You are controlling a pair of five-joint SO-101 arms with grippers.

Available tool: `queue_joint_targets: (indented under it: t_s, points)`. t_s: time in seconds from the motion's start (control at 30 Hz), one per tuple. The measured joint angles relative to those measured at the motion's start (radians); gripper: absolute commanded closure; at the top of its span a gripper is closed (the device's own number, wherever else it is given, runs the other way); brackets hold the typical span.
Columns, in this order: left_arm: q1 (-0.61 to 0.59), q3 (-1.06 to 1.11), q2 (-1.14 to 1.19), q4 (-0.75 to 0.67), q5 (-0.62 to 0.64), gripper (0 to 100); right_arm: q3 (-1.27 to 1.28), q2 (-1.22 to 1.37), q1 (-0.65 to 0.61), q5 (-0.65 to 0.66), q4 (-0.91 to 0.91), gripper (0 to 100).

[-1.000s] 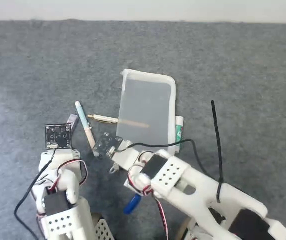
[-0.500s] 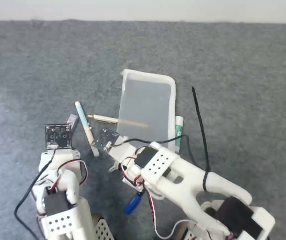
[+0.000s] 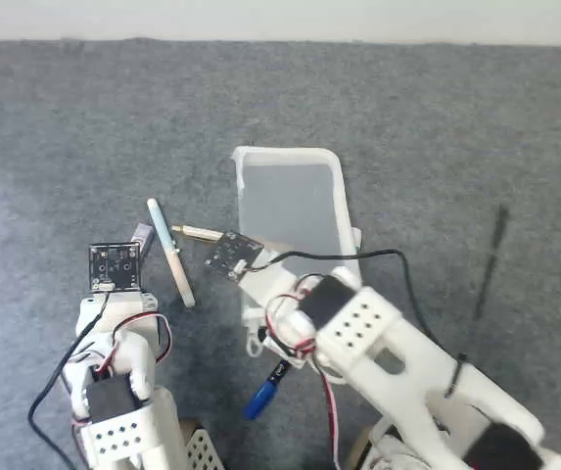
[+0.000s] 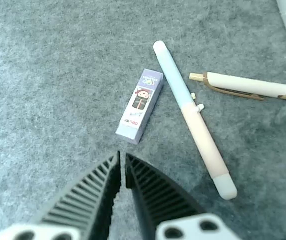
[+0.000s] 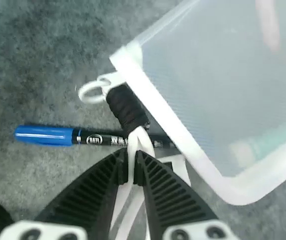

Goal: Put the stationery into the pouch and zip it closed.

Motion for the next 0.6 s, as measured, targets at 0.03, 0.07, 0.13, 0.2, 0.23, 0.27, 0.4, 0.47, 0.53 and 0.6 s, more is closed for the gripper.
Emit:
queue_joint_targets:
  t_s: [0.03, 0.07, 0.13, 0.2, 0.23, 0.27, 0.4, 0.47, 0.53, 0.6]
  points:
    - [0.000, 0.000, 0.000, 0.000, 0.000, 99, 0.000, -0.028, 0.008, 0.008, 0.023, 99.2]
    - [0.000, 0.000, 0.000, 0.000, 0.000, 99, 0.000, -0.052, 0.017, 0.020, 0.048, 99.2]
    - [0.000, 0.000, 0.000, 0.000, 0.000, 99, 0.000, -0.097, 0.040, 0.041, 0.097, 99.2]
    - [0.000, 0.000, 0.000, 0.000, 0.000, 99, 0.000, -0.130, 0.075, 0.060, 0.129, 99.2]
    - [0.000, 0.000, 0.000, 0.000, 0.000, 99, 0.000, -0.143, 0.100, 0.072, 0.138, 99.2]
    - [0.000, 0.000, 0.000, 0.000, 0.000, 99, 0.000, -0.155, 0.127, 0.087, 0.146, 99.2]
    - [0.000, 0.000, 0.000, 0.000, 0.000, 99, 0.000, -0.178, 0.247, 0.158, 0.181, 99.2]
    - [0.000, 0.000, 0.000, 0.000, 0.000, 99, 0.000, -0.178, 0.301, 0.190, 0.201, 99.2]
    - [0.000, 0.000, 0.000, 0.000, 0.000, 99, 0.000, -0.178, 0.354, 0.227, 0.221, 99.2]
    - [0.000, 0.000, 0.000, 0.000, 0.000, 99, 0.000, -0.178, 0.408, 0.265, 0.236, 99.1]
